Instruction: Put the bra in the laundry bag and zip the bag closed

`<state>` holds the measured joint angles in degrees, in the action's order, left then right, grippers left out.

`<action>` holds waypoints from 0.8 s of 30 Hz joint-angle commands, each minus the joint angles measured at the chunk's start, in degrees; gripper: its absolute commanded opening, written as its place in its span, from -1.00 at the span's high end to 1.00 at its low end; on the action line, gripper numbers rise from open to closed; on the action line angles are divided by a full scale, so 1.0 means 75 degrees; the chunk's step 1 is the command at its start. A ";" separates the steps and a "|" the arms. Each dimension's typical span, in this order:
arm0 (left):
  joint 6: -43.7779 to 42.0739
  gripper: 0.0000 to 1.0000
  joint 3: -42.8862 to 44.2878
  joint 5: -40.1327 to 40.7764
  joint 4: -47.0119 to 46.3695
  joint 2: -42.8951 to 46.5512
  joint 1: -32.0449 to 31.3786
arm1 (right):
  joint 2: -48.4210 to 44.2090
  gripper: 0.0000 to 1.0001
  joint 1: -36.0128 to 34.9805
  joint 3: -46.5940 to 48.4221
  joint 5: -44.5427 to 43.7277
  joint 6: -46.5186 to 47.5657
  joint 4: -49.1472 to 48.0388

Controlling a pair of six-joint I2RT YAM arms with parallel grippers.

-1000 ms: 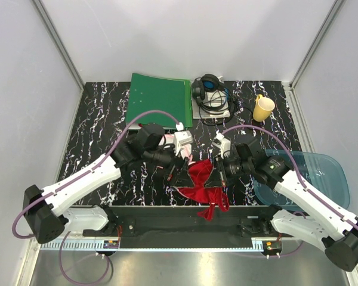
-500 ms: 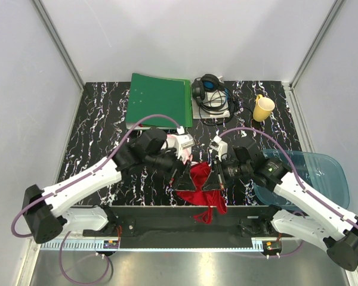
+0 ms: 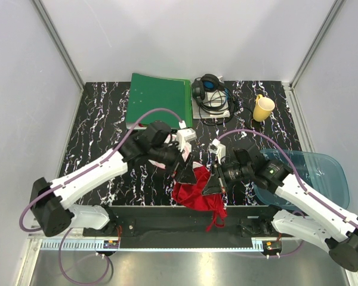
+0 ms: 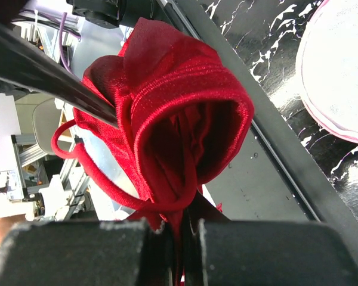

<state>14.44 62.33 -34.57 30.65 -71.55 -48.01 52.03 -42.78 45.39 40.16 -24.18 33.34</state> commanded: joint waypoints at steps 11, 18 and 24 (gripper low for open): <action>0.0453 -0.81 -0.0609 -0.2069 -0.0688 0.0364 0.0026 | 0.0035 1.00 -0.0120 0.0440 -0.0574 -0.0056 0.0031; 0.1238 -0.28 -0.0985 -0.2270 -0.1695 0.0470 0.0015 | 0.0082 1.00 -0.0342 0.0488 -0.0656 -0.0443 -0.0437; 0.1497 0.24 -0.1080 -0.2282 -0.2118 0.0516 0.0049 | 0.0129 1.00 -0.0798 0.0312 -0.0831 -0.0514 -0.0590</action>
<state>23.29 54.37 -48.66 21.06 -69.69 -47.94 52.69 -46.39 46.37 35.42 -27.05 32.91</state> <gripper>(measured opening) 0.460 0.032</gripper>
